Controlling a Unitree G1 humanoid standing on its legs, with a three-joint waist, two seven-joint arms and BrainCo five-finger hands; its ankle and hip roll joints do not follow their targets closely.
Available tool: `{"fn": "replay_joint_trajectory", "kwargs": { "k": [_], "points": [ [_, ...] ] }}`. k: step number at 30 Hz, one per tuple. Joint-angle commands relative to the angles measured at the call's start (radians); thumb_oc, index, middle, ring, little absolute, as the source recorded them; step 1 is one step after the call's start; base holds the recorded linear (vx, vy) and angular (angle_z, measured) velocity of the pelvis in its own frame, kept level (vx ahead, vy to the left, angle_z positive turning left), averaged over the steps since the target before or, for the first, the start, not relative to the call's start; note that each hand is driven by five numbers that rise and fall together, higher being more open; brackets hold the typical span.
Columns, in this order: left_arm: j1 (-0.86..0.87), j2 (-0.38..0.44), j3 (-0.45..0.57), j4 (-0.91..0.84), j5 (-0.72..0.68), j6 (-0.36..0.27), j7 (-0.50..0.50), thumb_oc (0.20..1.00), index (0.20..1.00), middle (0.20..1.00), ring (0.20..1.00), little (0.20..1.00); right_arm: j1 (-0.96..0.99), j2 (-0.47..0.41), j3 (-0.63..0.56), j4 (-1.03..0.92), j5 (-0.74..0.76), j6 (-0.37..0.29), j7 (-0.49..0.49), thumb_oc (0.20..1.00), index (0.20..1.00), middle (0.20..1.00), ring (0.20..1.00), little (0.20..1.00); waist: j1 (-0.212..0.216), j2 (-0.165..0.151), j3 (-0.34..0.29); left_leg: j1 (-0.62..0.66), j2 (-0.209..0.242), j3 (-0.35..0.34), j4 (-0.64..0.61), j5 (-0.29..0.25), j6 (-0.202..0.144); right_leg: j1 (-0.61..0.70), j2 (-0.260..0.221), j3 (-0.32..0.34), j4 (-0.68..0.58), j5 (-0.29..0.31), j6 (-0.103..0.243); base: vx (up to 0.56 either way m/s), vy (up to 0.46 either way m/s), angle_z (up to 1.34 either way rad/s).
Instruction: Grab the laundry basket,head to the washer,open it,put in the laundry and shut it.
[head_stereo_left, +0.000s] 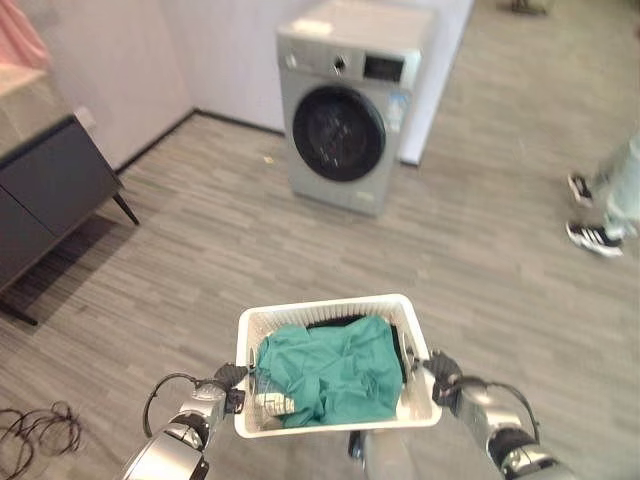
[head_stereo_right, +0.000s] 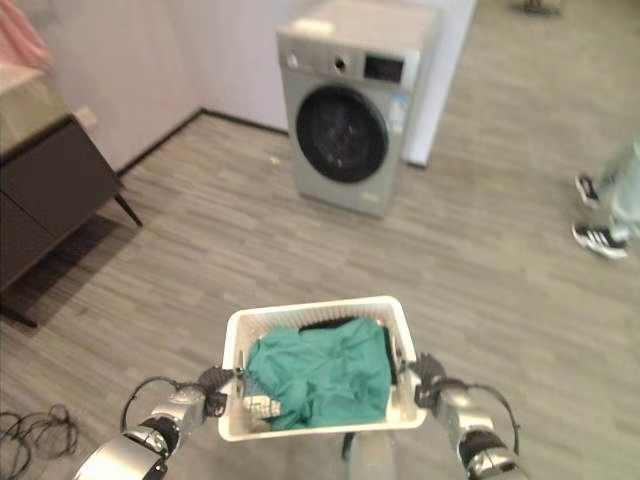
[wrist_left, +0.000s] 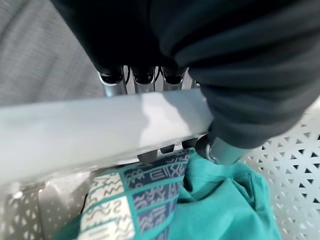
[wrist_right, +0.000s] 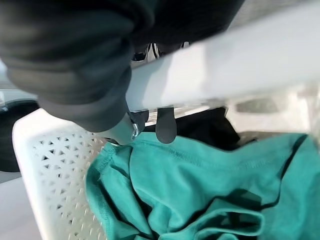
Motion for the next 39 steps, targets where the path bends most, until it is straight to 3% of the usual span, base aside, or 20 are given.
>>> {"fn": "replay_joint_trajectory", "kwargs": {
  "k": [1,4,6,9,11,12,14,15,19,24,28,29,30,31,32,35,36,37,38,39],
  "points": [
    [-0.062,-0.002,0.042,-0.023,-0.055,-0.012,-0.084,0.2,0.2,0.2,0.2,0.2,0.049,-0.036,0.073,-0.021,0.057,0.021,0.095,0.2,0.2,0.2,0.2,0.2,-0.021,-0.013,0.009,-0.137,0.053,0.023,0.362,0.373,-0.022,0.122,0.045,0.013,-0.111,0.008,0.022,0.27,-0.398,0.18],
    [-0.056,0.005,0.039,-0.022,-0.068,-0.003,-0.08,0.2,0.2,0.2,0.2,0.2,0.045,-0.044,0.089,-0.016,0.073,0.02,0.092,0.2,0.2,0.2,0.2,0.2,0.023,-0.058,0.023,-0.273,0.143,0.096,0.687,0.385,-0.024,0.24,0.085,0.007,-0.159,-0.061,-0.047,0.4,-0.512,-0.21],
    [-0.068,0.0,0.035,-0.012,-0.076,0.004,-0.079,0.2,0.2,0.2,0.2,0.2,0.041,-0.049,0.092,0.001,0.076,0.028,0.076,0.2,0.2,0.2,0.2,0.2,0.044,-0.064,0.029,-0.363,0.174,0.154,0.708,0.384,-0.041,0.305,0.097,0.011,-0.19,-0.076,-0.051,0.35,-0.271,-0.36],
    [-0.08,-0.009,0.029,-0.014,-0.075,0.004,-0.08,0.2,0.2,0.2,0.2,0.2,0.043,-0.05,0.082,-0.005,0.082,0.028,0.073,0.2,0.2,0.2,0.2,0.2,0.057,-0.065,0.032,-0.457,0.155,0.222,0.598,0.366,-0.048,0.349,0.091,0.003,-0.214,-0.078,-0.036,0.28,-0.081,-0.03],
    [-0.084,-0.005,0.029,-0.02,-0.062,-0.003,-0.075,0.2,0.2,0.2,0.2,0.2,0.061,-0.052,0.067,-0.033,0.079,0.023,0.076,0.2,0.2,0.2,0.2,0.2,0.062,-0.05,0.032,-0.497,0.133,0.277,0.283,0.42,-0.045,0.373,0.09,0.013,-0.216,-0.089,-0.006,0.31,0.004,-0.06],
    [-0.084,-0.005,0.029,-0.02,-0.062,-0.003,-0.075,0.2,0.2,0.2,0.2,0.2,0.061,-0.052,0.067,-0.033,0.079,0.023,0.076,0.2,0.2,0.2,0.2,0.2,0.062,-0.05,0.032,-0.496,0.132,0.277,0.282,0.421,-0.045,0.374,0.089,0.013,-0.216,-0.089,-0.006,0.22,0.064,-0.06],
    [-0.069,0.006,0.039,-0.024,-0.05,-0.011,-0.086,0.2,0.2,0.2,0.2,0.2,0.081,-0.05,0.074,-0.068,0.065,0.015,0.087,0.2,0.2,0.2,0.2,0.2,0.078,-0.018,0.03,-0.507,0.041,0.201,-0.087,0.458,-0.012,0.414,0.105,0.045,-0.214,-0.115,0.021,0.4,0.116,0.06],
    [-0.062,0.008,0.042,-0.023,-0.043,-0.013,-0.087,0.2,0.2,0.2,0.2,0.2,0.081,-0.049,0.079,-0.066,0.06,0.012,0.089,0.2,0.2,0.2,0.2,0.2,0.085,-0.01,0.028,-0.51,0.023,0.184,-0.163,0.481,-0.016,0.426,0.113,0.057,-0.215,-0.124,0.023,0.35,0.073,0.11],
    [-0.038,0.016,0.054,-0.023,-0.045,-0.015,-0.092,0.2,0.2,0.2,0.2,0.2,0.067,-0.047,0.095,-0.048,0.043,0.017,0.099,0.2,0.2,0.2,0.2,0.2,0.103,0.001,0.02,-0.502,0.047,0.239,-0.197,0.53,-0.026,0.468,0.14,0.098,-0.18,-0.164,0.01,0.39,-0.026,-0.27],
    [-0.007,0.018,0.069,-0.036,-0.057,-0.02,-0.09,0.2,0.2,0.2,0.2,0.2,0.064,-0.034,0.103,-0.044,0.023,0.025,0.107,0.2,0.2,0.2,0.2,0.2,0.115,-0.005,-0.006,-0.446,-0.005,0.222,-0.163,0.44,0.029,0.498,0.115,0.131,-0.129,-0.201,0.027,0.32,0.063,-0.49],
    [0.012,0.013,0.072,-0.049,-0.058,-0.03,-0.078,0.2,0.2,0.2,0.2,0.2,0.079,-0.023,0.093,-0.035,0.013,0.021,0.115,0.2,0.2,0.2,0.2,0.2,0.135,-0.024,-0.031,-0.408,-0.038,0.258,-0.155,0.359,0.076,0.489,0.067,0.139,-0.035,-0.156,0.074,0.29,0.125,-0.02],
    [0.016,0.009,0.056,-0.073,-0.065,-0.034,-0.069,0.2,0.2,0.2,0.2,0.2,0.095,-0.024,0.086,-0.035,-0.007,0.025,0.115,0.2,0.2,0.2,0.2,0.2,0.143,-0.028,-0.033,-0.368,-0.068,0.264,-0.164,0.311,0.118,0.41,0.033,0.139,0.164,-0.01,0.138,0.16,0.116,-0.02],
    [0.016,0.008,0.056,-0.074,-0.065,-0.034,-0.069,0.2,0.2,0.2,0.2,0.2,0.095,-0.024,0.086,-0.035,-0.008,0.025,0.115,0.2,0.2,0.2,0.2,0.2,0.145,-0.028,-0.034,-0.369,-0.069,0.266,-0.165,0.31,0.119,0.408,0.032,0.14,0.166,-0.011,0.138,0.27,0.241,-0.04],
    [0.011,-0.002,0.03,-0.119,-0.083,-0.034,-0.071,0.2,0.2,0.2,0.2,0.2,0.095,-0.025,0.09,-0.061,-0.04,0.031,0.131,0.2,0.2,0.2,0.2,0.2,0.137,-0.002,-0.008,-0.303,-0.068,0.269,-0.189,0.285,0.145,0.305,-0.002,0.108,0.373,0.093,0.187,0.22,0.206,-0.06],
    [0.008,-0.005,0.02,-0.122,-0.082,-0.035,-0.07,0.2,0.2,0.2,0.2,0.2,0.097,-0.025,0.087,-0.061,-0.044,0.032,0.132,0.2,0.2,0.2,0.2,0.2,0.124,0.011,0.002,-0.27,-0.067,0.253,-0.201,0.266,0.146,0.268,-0.005,0.1,0.439,0.082,0.193,0.17,0.181,0.09],
    [0.002,-0.009,0.011,-0.102,-0.062,-0.034,-0.065,0.2,0.2,0.2,0.2,0.2,0.1,-0.022,0.083,-0.054,-0.045,0.026,0.134,0.2,0.2,0.2,0.2,0.2,0.099,0.038,0.022,-0.209,-0.056,0.252,-0.211,0.262,0.151,0.169,-0.047,0.029,0.45,0.032,0.162,0.21,0.07,0.23],
    [-0.024,-0.015,-0.01,-0.084,-0.045,-0.033,-0.077,0.2,0.2,0.2,0.2,0.2,0.094,-0.02,0.085,-0.026,-0.029,0.027,0.141,0.2,0.2,0.2,0.2,0.2,0.083,0.04,0.025,-0.167,-0.067,0.221,-0.223,0.26,0.122,0.162,-0.046,0.008,0.235,-0.019,0.138,0.33,-0.176,0.17],
    [-0.04,-0.015,-0.026,-0.08,-0.035,-0.037,-0.079,0.2,0.2,0.2,0.2,0.2,0.089,-0.027,0.087,-0.004,-0.025,0.02,0.139,0.2,0.2,0.2,0.2,0.2,0.074,0.03,0.027,-0.159,-0.082,0.175,-0.213,0.251,0.102,0.161,-0.026,0.047,0.002,-0.02,0.13,0.39,-0.199,0.03],
    [-0.171,-0.011,-0.084,-0.089,0.001,-0.071,-0.023,0.2,0.2,0.2,0.2,0.2,0.076,-0.075,0.181,0.059,-0.085,0.018,0.195,0.2,0.2,0.2,0.2,0.2,0.081,0.023,0.026,-0.172,-0.081,0.144,-0.219,0.252,0.099,0.189,-0.017,0.064,-0.048,-0.052,0.129,0.18,-0.185,0.46],
    [-0.132,0.008,-0.093,-0.082,-0.007,-0.048,-0.055,0.2,0.2,0.2,0.2,0.2,0.059,-0.082,0.118,0.087,-0.051,0.036,0.151,0.2,0.2,0.2,0.2,0.2,0.092,0.014,0.019,-0.198,-0.087,0.126,-0.182,0.263,0.103,0.178,-0.009,0.145,0.001,0.022,0.145,0.04,-0.1,0.98]
  ]
}}
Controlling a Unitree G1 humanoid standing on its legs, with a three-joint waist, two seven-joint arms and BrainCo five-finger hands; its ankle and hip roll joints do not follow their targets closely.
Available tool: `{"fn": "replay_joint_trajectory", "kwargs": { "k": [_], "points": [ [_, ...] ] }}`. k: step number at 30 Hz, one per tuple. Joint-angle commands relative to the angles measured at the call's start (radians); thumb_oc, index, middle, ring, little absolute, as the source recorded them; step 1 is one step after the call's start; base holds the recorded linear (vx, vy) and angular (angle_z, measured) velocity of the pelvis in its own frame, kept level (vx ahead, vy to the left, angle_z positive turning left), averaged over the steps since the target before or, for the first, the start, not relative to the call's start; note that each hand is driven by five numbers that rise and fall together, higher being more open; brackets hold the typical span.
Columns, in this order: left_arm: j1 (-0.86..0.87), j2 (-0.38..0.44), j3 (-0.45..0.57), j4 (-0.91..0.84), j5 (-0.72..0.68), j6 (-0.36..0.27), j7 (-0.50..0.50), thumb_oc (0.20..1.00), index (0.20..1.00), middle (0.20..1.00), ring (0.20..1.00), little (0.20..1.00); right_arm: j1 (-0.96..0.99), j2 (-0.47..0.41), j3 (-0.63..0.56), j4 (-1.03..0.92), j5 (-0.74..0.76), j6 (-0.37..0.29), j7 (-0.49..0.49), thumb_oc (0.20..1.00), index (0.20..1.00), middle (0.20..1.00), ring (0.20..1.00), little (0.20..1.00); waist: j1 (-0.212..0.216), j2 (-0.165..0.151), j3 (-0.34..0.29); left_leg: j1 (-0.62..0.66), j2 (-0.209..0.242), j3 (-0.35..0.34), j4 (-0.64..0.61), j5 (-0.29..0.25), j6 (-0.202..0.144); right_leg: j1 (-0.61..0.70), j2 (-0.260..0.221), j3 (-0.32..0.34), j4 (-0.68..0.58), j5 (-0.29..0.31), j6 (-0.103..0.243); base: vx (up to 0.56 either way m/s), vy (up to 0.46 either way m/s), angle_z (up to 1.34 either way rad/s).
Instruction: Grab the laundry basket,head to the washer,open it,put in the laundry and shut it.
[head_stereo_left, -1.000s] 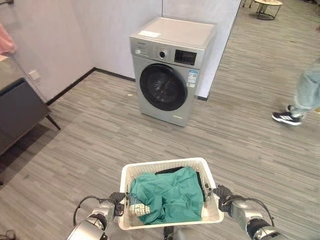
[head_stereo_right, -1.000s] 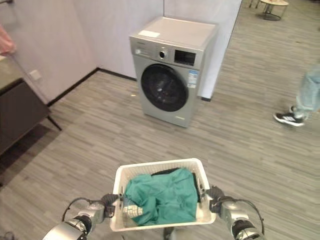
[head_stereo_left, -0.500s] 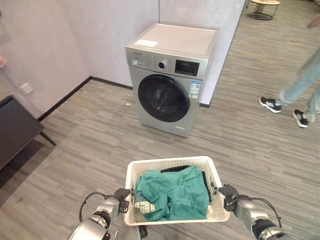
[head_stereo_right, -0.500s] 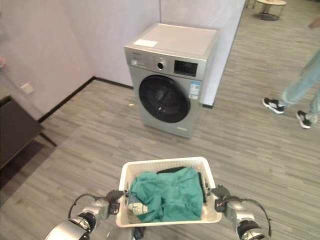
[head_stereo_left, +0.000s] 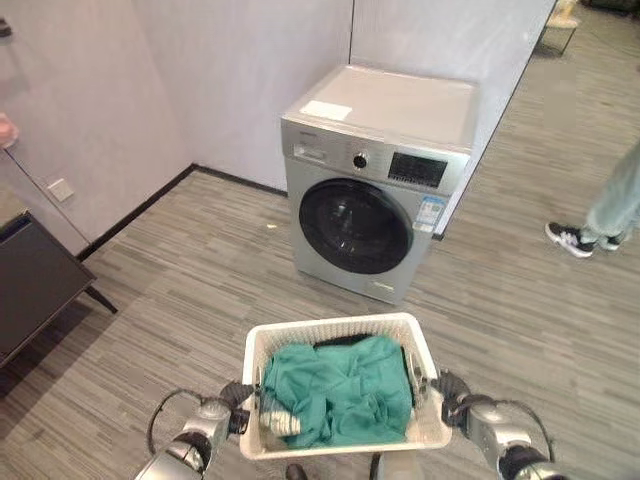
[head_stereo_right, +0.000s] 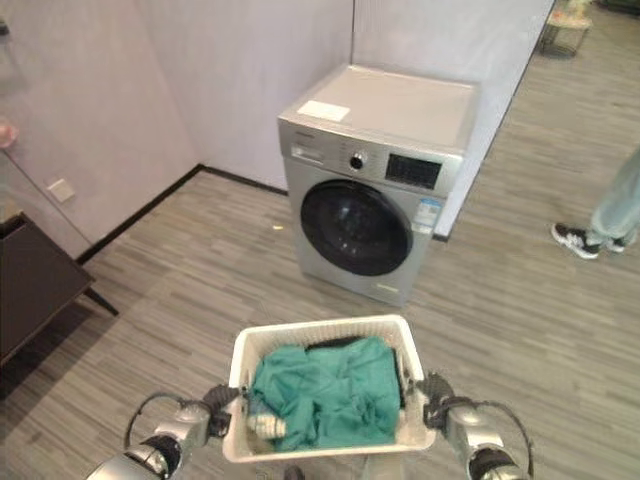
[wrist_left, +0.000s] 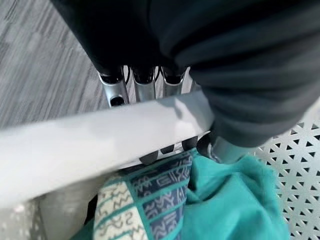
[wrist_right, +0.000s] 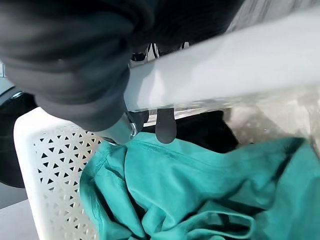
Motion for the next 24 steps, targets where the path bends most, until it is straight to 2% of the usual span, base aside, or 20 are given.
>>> {"fn": "replay_joint_trajectory", "kwargs": {
  "k": [1,2,3,6,10,13,18,24],
  "points": [
    [-0.096,-0.002,-0.027,-0.005,-0.01,-0.049,-0.121,0.2,0.2,0.2,0.2,0.2,0.048,-0.038,0.048,0.069,0.031,0.067,0.134,0.2,0.2,0.2,0.2,0.2,0.029,-0.029,-0.028,-0.105,0.034,-0.093,0.145,0.133,-0.09,0.172,0.062,0.081,-0.303,0.277,0.02,0.02,-0.099,1.33],
    [-0.098,-0.012,-0.031,-0.015,0.003,-0.054,-0.123,0.2,0.2,0.2,0.2,0.2,0.051,-0.024,0.05,0.059,0.048,0.058,0.124,0.2,0.2,0.2,0.2,0.2,0.038,-0.034,-0.032,-0.111,0.026,-0.106,0.149,0.124,-0.09,0.189,0.058,0.073,-0.327,0.281,0.021,0.07,-0.071,1.32],
    [-0.096,-0.021,-0.038,-0.018,0.014,-0.059,-0.104,0.2,0.2,0.2,0.2,0.2,0.054,-0.001,0.058,0.056,0.067,0.049,0.125,0.2,0.2,0.2,0.2,0.2,0.048,-0.036,-0.042,-0.118,0.026,-0.118,0.159,0.116,-0.092,0.228,0.059,0.039,-0.359,0.258,0.017,0.08,-0.052,0.54],
    [-0.074,-0.028,-0.036,-0.013,0.017,-0.057,-0.104,0.2,0.2,0.2,0.2,0.2,0.067,0.002,0.056,0.067,0.073,0.045,0.134,0.2,0.2,0.2,0.2,0.2,0.077,-0.032,-0.057,-0.138,0.032,-0.141,0.184,0.141,-0.113,0.283,0.065,-0.005,-0.418,0.254,0.007,0.05,-0.052,0.31],
    [-0.055,-0.03,-0.03,0.029,0.033,-0.052,-0.109,0.2,0.2,0.2,0.2,0.2,0.056,0.008,0.07,0.099,0.068,0.049,0.143,0.2,0.2,0.2,0.2,0.2,0.112,-0.038,-0.071,-0.137,0.034,-0.171,0.168,0.155,-0.123,0.33,0.066,-0.06,-0.454,0.243,0.001,0.04,-0.066,0.22],
    [-0.041,-0.03,-0.02,0.05,0.03,-0.051,-0.115,0.2,0.2,0.2,0.2,0.2,0.051,0.014,0.075,0.104,0.073,0.052,0.144,0.2,0.2,0.2,0.2,0.2,0.128,-0.04,-0.085,-0.128,0.029,-0.185,0.144,0.158,-0.124,0.347,0.067,-0.078,-0.465,0.238,-0.001,0.05,-0.045,0.44],
    [-0.033,-0.025,-0.012,0.06,0.031,-0.05,-0.119,0.2,0.2,0.2,0.2,0.2,0.053,0.024,0.077,0.11,0.078,0.055,0.14,0.2,0.2,0.2,0.2,0.2,0.132,-0.037,-0.1,-0.116,0.027,-0.193,0.114,0.161,-0.127,0.356,0.066,-0.093,-0.476,0.237,0.0,0.03,-0.017,0.08],
    [-0.03,-0.019,-0.003,0.053,0.032,-0.053,-0.117,0.2,0.2,0.2,0.2,0.2,0.073,0.028,0.076,0.104,0.076,0.052,0.142,0.2,0.2,0.2,0.2,0.2,0.113,-0.032,-0.114,-0.087,0.029,-0.181,0.052,0.155,-0.125,0.349,0.071,-0.088,-0.478,0.234,0.002,0.03,0.005,0.01]
  ]
}}
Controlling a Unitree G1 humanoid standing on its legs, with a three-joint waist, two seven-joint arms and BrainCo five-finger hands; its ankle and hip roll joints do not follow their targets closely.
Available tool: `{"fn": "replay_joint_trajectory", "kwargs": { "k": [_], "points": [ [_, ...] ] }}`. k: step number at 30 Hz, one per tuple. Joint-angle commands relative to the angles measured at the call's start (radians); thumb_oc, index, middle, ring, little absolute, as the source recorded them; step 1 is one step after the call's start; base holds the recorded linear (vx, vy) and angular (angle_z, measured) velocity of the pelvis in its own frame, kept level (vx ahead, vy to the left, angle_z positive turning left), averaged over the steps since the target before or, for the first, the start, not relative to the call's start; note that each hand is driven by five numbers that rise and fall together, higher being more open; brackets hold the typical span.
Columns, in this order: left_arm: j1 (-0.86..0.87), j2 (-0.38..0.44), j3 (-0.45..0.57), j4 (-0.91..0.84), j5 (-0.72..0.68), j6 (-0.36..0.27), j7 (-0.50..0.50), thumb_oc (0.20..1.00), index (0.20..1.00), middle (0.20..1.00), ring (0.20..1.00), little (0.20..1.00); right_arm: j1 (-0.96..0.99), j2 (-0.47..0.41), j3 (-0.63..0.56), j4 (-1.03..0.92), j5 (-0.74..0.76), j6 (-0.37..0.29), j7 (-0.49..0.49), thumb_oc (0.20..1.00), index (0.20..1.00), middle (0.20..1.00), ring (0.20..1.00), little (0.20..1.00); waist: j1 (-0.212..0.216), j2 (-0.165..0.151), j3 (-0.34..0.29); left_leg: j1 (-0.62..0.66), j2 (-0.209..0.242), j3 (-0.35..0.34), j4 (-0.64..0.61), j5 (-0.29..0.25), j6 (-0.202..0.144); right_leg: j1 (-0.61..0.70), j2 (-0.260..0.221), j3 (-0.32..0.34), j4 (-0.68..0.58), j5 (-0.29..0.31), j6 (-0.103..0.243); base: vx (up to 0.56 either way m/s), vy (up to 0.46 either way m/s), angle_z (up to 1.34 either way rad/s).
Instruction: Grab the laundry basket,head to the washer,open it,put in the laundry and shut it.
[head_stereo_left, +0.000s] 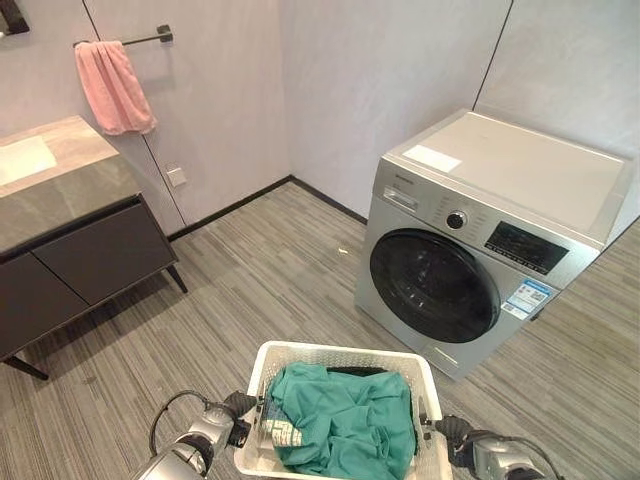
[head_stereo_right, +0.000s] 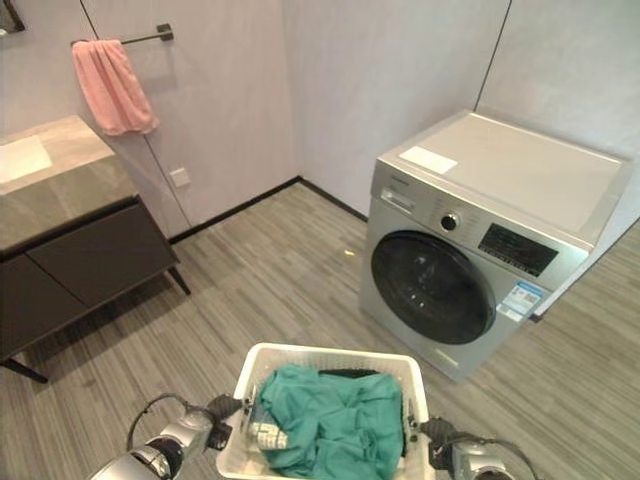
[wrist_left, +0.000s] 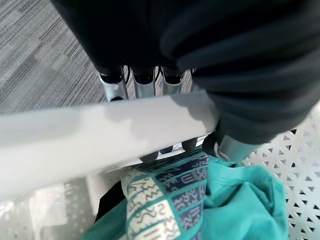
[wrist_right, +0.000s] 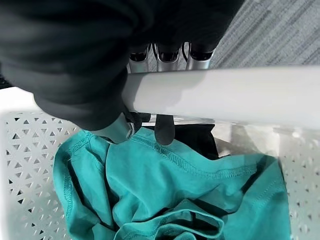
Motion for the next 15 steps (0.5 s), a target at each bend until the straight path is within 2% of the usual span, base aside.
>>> {"fn": "replay_joint_trajectory", "kwargs": {
  "k": [1,8,15],
  "points": [
    [-0.115,-0.025,0.077,0.023,-0.049,-0.054,-0.095,0.2,0.2,0.2,0.2,0.2,-0.008,0.003,0.01,-0.025,0.048,-0.016,0.112,0.2,0.2,0.2,0.2,0.2,0.0,-0.028,-0.005,-0.037,-0.02,-0.018,0.004,0.116,-0.027,0.012,-0.016,0.009,-0.003,0.036,0.069,0.03,0.01,-0.05],
    [-0.121,-0.023,0.09,0.017,-0.051,-0.063,-0.078,0.2,0.2,0.2,0.2,0.2,-0.006,-0.005,0.002,-0.021,0.05,-0.029,0.104,0.2,0.2,0.2,0.2,0.2,-0.023,-0.025,0.005,-0.039,-0.011,-0.005,0.008,0.106,-0.029,-0.01,-0.01,0.03,0.01,0.028,0.064,0.0,-0.009,-0.06],
    [-0.106,-0.017,0.13,0.029,-0.071,-0.065,-0.072,0.2,0.2,0.2,0.2,0.2,-0.016,0.006,0.05,-0.067,0.002,-0.015,0.109,0.2,0.2,0.2,0.2,0.2,-0.05,-0.043,0.008,-0.03,-0.003,0.014,0.018,0.093,-0.031,-0.013,-0.001,0.065,0.023,0.019,0.047,0.03,-0.052,-0.07]
  ]
}}
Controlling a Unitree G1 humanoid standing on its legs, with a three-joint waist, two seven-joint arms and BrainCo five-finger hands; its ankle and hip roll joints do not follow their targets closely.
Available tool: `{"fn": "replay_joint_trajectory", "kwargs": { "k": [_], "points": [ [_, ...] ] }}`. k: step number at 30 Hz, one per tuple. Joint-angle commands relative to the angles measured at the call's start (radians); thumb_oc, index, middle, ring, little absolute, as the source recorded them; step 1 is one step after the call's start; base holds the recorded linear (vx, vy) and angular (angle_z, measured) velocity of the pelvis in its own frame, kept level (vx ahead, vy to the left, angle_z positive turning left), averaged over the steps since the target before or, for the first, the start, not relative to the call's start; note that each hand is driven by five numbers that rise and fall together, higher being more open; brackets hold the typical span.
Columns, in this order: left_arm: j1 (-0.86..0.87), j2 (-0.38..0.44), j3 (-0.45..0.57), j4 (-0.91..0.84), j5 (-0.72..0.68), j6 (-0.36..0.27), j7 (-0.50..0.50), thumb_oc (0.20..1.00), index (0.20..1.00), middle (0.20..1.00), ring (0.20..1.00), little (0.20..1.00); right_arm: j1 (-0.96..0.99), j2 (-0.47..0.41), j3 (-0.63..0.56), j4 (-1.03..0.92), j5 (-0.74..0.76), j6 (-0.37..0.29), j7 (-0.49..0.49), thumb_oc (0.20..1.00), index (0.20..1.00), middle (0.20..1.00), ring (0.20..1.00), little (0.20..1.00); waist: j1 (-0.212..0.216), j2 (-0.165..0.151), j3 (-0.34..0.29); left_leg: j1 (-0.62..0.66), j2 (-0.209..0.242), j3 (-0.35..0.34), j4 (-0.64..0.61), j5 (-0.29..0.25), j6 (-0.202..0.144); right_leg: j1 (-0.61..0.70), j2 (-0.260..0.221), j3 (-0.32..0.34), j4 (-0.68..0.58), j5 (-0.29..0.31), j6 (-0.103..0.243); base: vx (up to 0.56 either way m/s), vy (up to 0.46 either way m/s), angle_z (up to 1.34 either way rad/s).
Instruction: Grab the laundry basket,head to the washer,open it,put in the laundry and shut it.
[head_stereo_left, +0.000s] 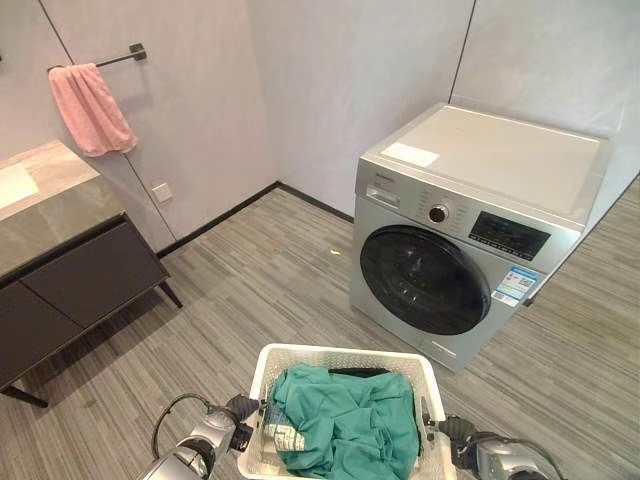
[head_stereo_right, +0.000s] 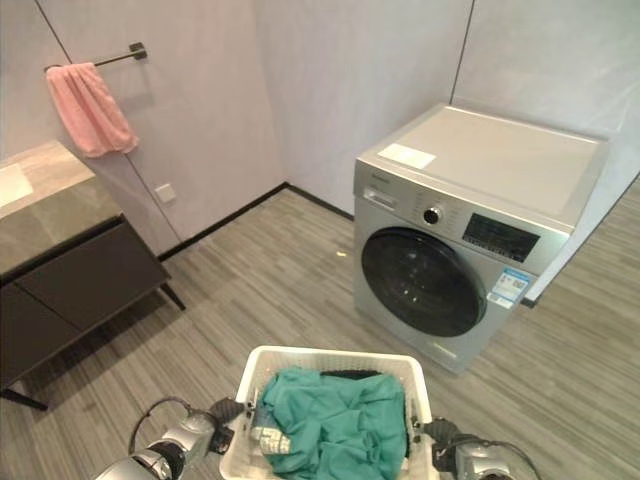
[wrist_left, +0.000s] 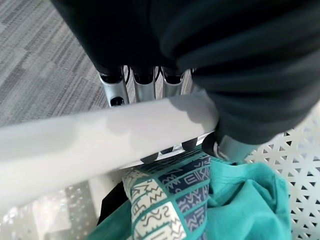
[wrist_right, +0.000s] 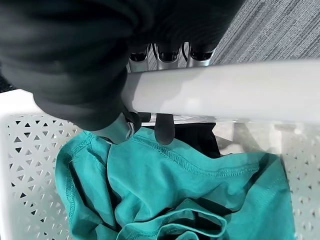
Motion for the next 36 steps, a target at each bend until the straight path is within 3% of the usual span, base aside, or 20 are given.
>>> {"fn": "replay_joint_trajectory", "kwargs": {
  "k": [1,12,13,36],
  "points": [
    [-0.117,-0.008,0.097,0.027,-0.077,-0.059,-0.066,0.2,0.2,0.2,0.2,0.2,-0.025,0.016,0.053,-0.054,0.004,-0.004,0.108,0.2,0.2,0.2,0.2,0.2,-0.001,-0.065,0.026,-0.018,-0.02,-0.019,0.027,0.092,-0.033,0.028,-0.017,0.038,0.003,0.036,0.05,0.01,-0.074,-0.03],
    [-0.119,-0.021,0.091,-0.005,-0.115,-0.062,-0.048,0.2,0.2,0.2,0.2,0.2,-0.047,0.024,0.058,-0.083,0.003,-0.014,0.079,0.2,0.2,0.2,0.2,0.2,-0.008,-0.064,0.035,-0.035,-0.024,-0.03,0.031,0.086,-0.035,0.027,-0.018,0.041,-0.013,0.041,0.046,0.0,-0.032,-0.03],
    [0.019,-0.067,0.191,0.103,-0.08,-0.069,-0.076,0.2,0.2,0.2,0.2,0.2,-0.019,0.071,-0.04,0.233,-0.089,-0.05,0.051,0.2,0.2,0.2,0.2,0.2,-0.026,-0.054,-0.036,0.06,-0.016,0.094,-0.086,-0.026,-0.007,-0.082,-0.088,-0.104,0.031,0.097,0.102,0.0,-0.008,-0.07],
    [0.021,-0.065,0.215,0.152,-0.055,-0.054,-0.097,0.2,0.2,0.2,0.2,0.2,-0.034,0.086,-0.058,0.29,-0.054,-0.017,0.088,0.2,0.2,0.2,0.2,0.2,-0.029,-0.058,-0.057,0.096,-0.026,0.118,-0.086,-0.041,-0.003,-0.042,-0.089,-0.088,0.02,0.096,0.104,0.03,0.017,-0.02]
  ]
}}
